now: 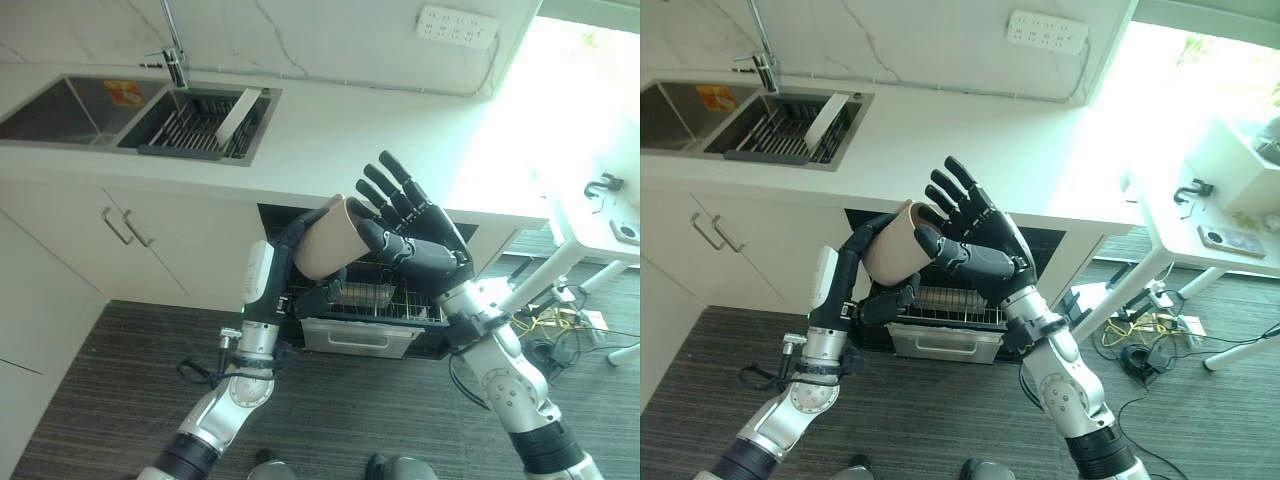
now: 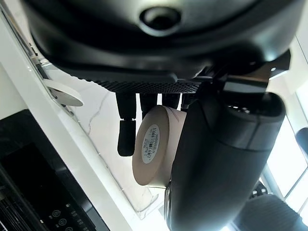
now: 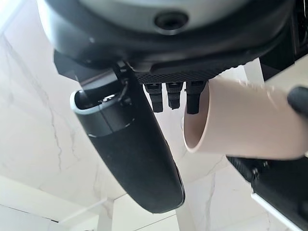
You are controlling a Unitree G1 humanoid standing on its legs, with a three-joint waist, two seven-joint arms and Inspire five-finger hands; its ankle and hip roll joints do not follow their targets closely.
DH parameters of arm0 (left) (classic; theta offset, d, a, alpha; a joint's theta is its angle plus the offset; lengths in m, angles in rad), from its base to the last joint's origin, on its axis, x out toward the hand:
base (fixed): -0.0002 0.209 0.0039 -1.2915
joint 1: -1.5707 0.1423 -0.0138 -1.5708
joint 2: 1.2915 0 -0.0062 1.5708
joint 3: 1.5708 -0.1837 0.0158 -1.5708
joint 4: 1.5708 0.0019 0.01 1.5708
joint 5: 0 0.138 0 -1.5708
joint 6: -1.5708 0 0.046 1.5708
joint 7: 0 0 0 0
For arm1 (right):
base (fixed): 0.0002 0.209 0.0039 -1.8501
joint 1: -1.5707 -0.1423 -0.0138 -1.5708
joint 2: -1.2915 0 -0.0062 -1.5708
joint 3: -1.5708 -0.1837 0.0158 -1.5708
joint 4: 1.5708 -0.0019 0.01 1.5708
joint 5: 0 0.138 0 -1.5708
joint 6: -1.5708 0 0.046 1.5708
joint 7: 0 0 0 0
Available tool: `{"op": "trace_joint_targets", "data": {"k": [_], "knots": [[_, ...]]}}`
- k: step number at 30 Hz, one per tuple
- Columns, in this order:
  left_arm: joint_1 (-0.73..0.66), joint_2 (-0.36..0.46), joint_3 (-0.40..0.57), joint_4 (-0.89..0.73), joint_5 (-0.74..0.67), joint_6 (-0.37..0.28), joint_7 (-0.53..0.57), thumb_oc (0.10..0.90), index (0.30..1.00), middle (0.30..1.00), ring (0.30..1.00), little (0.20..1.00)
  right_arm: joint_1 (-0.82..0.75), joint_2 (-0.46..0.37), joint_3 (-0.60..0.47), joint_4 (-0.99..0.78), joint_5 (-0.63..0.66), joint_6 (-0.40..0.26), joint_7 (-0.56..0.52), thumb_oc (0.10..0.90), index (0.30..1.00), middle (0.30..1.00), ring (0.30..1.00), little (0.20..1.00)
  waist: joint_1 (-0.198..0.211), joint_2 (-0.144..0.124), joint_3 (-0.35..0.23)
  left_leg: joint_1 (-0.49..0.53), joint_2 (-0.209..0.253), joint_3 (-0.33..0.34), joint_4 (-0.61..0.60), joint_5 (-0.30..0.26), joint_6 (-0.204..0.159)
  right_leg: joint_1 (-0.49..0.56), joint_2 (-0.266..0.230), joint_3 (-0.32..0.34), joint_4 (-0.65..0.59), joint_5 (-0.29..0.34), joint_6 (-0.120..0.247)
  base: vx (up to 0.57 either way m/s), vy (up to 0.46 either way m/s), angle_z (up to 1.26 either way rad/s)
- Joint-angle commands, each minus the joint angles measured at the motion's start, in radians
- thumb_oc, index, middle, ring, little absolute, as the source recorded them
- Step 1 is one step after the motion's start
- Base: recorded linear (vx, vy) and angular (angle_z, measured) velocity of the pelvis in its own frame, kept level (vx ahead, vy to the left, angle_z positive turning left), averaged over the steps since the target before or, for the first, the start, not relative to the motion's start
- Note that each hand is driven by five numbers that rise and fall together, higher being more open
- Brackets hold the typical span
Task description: Place the dishes in the dishwasher.
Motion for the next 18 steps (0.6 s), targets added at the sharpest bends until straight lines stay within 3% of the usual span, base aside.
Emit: {"op": "trace_joint_targets", "data": {"k": [1,5,9,18], "knots": [[-0.147,-0.024,0.025,-0.101,-0.007,-0.116,0.113,0.4,0.3,0.3,0.3,0.3,-0.056,0.034,-0.05,-0.088,-0.02,-0.13,-0.013,0.8,0.9,0.9,0.9,0.9,-0.003,0.005,-0.038,-0.012,-0.018,-0.018,0.082,-0.187,-0.028,0.051,-0.018,0.056,-0.111,0.017,0.091,0.01,0.074,-0.01],[-0.177,-0.028,0.019,-0.053,-0.003,-0.08,0.157,0.4,0.3,0.3,0.3,0.3,-0.044,0.035,-0.063,-0.098,-0.046,-0.168,-0.021,0.8,0.9,0.9,0.9,0.9,-0.011,0.012,-0.048,-0.01,-0.033,-0.059,0.082,-0.217,-0.02,0.06,-0.026,0.048,-0.111,0.013,0.102,0.04,0.158,-0.13],[-0.145,-0.012,0.074,-0.024,-0.02,-0.084,0.161,0.4,0.3,0.3,0.3,0.3,0.013,0.014,-0.142,-0.148,-0.085,-0.218,-0.046,0.8,0.9,0.9,0.9,0.9,-0.011,0.006,-0.063,0.007,-0.047,-0.07,0.082,-0.254,-0.004,0.074,-0.071,0.024,-0.111,0.023,0.137,0.08,0.18,0.06],[-0.118,-0.007,0.137,-0.054,-0.045,-0.065,0.186,0.4,0.3,0.3,0.3,0.3,0.012,0.029,-0.148,-0.137,-0.161,-0.22,-0.082,0.8,0.9,0.9,0.9,0.9,0.004,-0.002,-0.07,0.03,-0.039,-0.05,0.082,-0.267,0.011,0.082,-0.088,0.034,-0.111,0.026,0.153,0.04,0.047,-0.06]]}}
